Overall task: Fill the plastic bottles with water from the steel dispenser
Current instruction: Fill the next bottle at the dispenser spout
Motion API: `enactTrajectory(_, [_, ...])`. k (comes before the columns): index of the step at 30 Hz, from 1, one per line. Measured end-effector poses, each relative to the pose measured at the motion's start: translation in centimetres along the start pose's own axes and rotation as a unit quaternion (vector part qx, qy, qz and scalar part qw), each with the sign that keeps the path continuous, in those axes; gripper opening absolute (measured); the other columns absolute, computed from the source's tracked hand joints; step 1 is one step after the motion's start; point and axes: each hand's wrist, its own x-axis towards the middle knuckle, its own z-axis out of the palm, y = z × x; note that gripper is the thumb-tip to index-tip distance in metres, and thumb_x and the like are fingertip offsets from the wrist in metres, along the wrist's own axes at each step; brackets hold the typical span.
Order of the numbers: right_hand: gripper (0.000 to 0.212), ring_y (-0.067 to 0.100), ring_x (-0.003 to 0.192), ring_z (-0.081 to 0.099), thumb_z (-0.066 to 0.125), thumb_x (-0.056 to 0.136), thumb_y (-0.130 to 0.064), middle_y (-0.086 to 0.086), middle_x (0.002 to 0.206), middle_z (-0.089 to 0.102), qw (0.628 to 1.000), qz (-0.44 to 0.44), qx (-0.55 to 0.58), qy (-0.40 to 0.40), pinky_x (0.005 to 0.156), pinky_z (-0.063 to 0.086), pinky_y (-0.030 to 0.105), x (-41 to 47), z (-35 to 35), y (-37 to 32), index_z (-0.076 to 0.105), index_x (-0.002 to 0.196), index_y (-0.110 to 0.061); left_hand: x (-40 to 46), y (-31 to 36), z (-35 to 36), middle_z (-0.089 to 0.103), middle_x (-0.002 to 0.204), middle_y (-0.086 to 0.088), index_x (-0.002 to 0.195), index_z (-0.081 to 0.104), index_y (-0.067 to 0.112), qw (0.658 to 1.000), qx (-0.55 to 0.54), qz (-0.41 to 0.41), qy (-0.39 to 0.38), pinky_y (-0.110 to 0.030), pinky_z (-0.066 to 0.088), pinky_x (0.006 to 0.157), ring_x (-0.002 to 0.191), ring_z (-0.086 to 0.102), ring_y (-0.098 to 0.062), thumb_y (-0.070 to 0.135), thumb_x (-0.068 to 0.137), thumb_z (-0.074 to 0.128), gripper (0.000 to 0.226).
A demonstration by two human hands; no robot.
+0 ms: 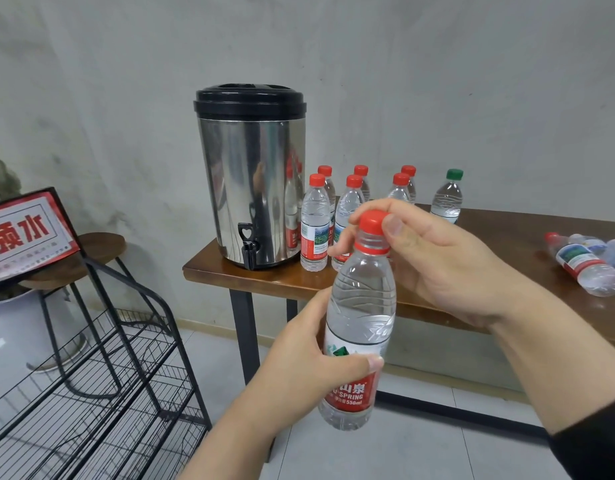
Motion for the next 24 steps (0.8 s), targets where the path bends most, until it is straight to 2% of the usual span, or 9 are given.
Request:
enactTrajectory(4, [0.04,0.038,0.119,0.062,0.049,0.097,-0.045,0.014,0.115,0.069,1.0,0.003,-0.024,0.014,0.102,0.046,0.064,-0.2,0.5,0.4,0.059,0.123,-0.017,0.0,-0.2,0.1,0.068,0.125,0.024,0.133,0.052,0.051,1.0,0.003,0.0,0.008,-0.045,0.055,0.104,0.119,0.066,-0.006,0.028,0.076,0.088,0.071])
enactTrajectory(9, [0.038,0.032,0.11,0.067,0.048,0.1,-0.042,0.01,0.112,0.072,0.998,0.005,-0.045,0.052,0.099,0.051,0.057,-0.5,1.3,0.6,0.058,0.124,-0.015,-0.1,-0.2,0.0,0.067,0.124,0.026,0.133,0.051,0.053,1.0,0.011,-0.001,0.015,-0.043,0.055,0.103,0.118,0.065,-0.005,0.028,0.077,0.088,0.072])
enactTrajectory(13, [0.027,0.029,0.099,0.07,0.064,0.093,-0.043,0.013,0.102,0.075,0.992,-0.009,-0.022,0.124,0.092,0.052,0.051,-0.4,2.4,0.9,0.065,0.104,-0.019,-0.1,-0.1,0.1,0.068,0.121,0.028,0.131,0.051,0.054,1.0,0.012,0.006,0.027,-0.039,0.056,0.102,0.115,0.065,0.0,0.026,0.077,0.088,0.071])
enactTrajectory(16, [0.027,0.027,0.092,0.072,0.071,0.088,-0.039,0.011,0.095,0.076,0.983,-0.016,-0.033,0.178,0.091,0.055,0.052,-0.3,3.3,1.1,0.062,0.101,-0.016,-0.1,-0.2,0.2,0.068,0.121,0.026,0.131,0.052,0.052,0.999,0.01,0.006,0.031,-0.04,0.055,0.102,0.115,0.065,-0.002,0.026,0.077,0.088,0.07])
enactTrajectory(18, [0.027,0.023,0.094,0.072,0.065,0.091,-0.042,0.008,0.096,0.076,0.983,-0.025,-0.055,0.175,0.091,0.055,0.05,-0.4,3.7,1.1,0.063,0.105,-0.02,0.0,-0.3,0.2,0.068,0.122,0.025,0.132,0.052,0.05,0.999,0.006,0.003,0.031,-0.042,0.055,0.103,0.116,0.066,-0.003,0.026,0.077,0.088,0.07])
enactTrajectory(20, [0.033,0.018,0.102,0.072,0.054,0.097,-0.047,0.002,0.104,0.076,0.985,-0.024,-0.069,0.157,0.094,0.055,0.047,-0.5,3.8,1.1,0.063,0.118,-0.024,0.0,-0.4,0.2,0.069,0.122,0.024,0.132,0.053,0.05,0.999,0.005,0.003,0.032,-0.042,0.055,0.104,0.116,0.066,-0.004,0.026,0.077,0.088,0.07])
enactTrajectory(22, [0.045,0.022,0.111,0.069,0.044,0.098,-0.053,0.002,0.114,0.074,0.988,-0.022,-0.052,0.143,0.098,0.053,0.051,-0.8,3.8,1.4,0.06,0.13,-0.026,0.0,-0.5,0.1,0.069,0.122,0.024,0.131,0.053,0.05,0.999,0.005,0.003,0.033,-0.042,0.055,0.103,0.116,0.066,-0.004,0.026,0.077,0.088,0.069])
enactTrajectory(24, [0.043,0.026,0.114,0.068,0.044,0.098,-0.051,0.005,0.117,0.072,0.989,-0.03,-0.034,0.139,0.1,0.05,0.058,-0.9,3.8,1.5,0.062,0.127,-0.024,0.0,-0.6,0.0,0.068,0.122,0.026,0.132,0.052,0.051,0.999,0.007,0.003,0.035,-0.041,0.055,0.103,0.116,0.066,-0.002,0.026,0.077,0.089,0.07])
